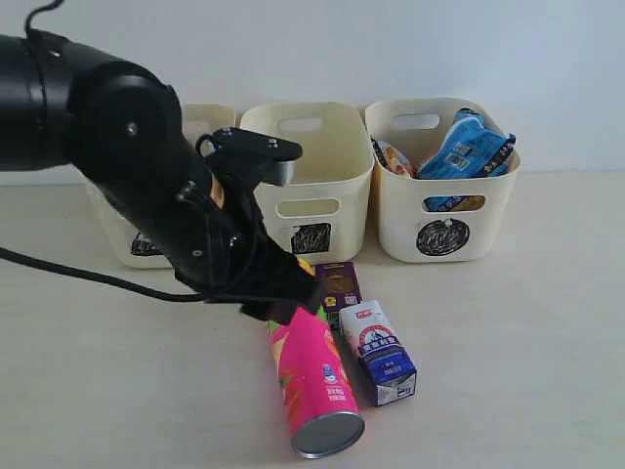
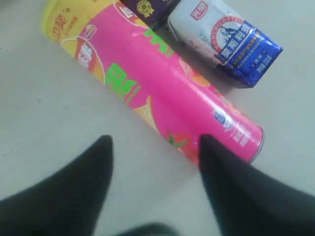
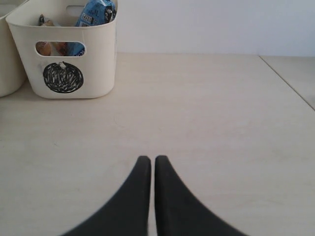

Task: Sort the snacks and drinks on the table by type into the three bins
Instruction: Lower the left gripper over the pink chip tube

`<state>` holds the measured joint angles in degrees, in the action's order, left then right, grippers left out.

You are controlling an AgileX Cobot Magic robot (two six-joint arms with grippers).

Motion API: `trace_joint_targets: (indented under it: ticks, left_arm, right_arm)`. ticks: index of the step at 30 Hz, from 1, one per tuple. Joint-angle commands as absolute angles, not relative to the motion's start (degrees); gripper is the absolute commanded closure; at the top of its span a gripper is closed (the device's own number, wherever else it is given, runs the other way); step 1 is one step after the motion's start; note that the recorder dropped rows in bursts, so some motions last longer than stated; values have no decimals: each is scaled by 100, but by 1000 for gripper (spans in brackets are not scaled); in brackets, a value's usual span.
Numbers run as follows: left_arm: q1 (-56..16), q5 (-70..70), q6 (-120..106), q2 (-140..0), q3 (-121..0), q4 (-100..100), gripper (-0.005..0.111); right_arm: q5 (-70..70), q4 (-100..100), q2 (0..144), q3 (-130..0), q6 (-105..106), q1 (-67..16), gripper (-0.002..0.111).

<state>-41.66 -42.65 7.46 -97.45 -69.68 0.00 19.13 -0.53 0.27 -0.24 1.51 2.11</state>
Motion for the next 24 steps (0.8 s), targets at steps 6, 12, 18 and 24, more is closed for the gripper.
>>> trace_joint_targets:
  ticks: [6,12,18,24]
  left_arm:
    - [-4188,-3304,1155,-10311,-7003,-188,4]
    - [-4161,-2849,1429,-10717,-7003,-145,10]
    - [-4043,-2471,1577,-11034,-7003,-105,12]
    - [-3887,-2270,1601,-11176,-7003,0,12]
  right_arm:
    - [1894,-55,0,0,159,226,108]
    - [1894,-55,0,0,159,226,108]
    - [1894,-55,0,0,159,226,108]
    - [1894,-55,0,0,146,226,108]
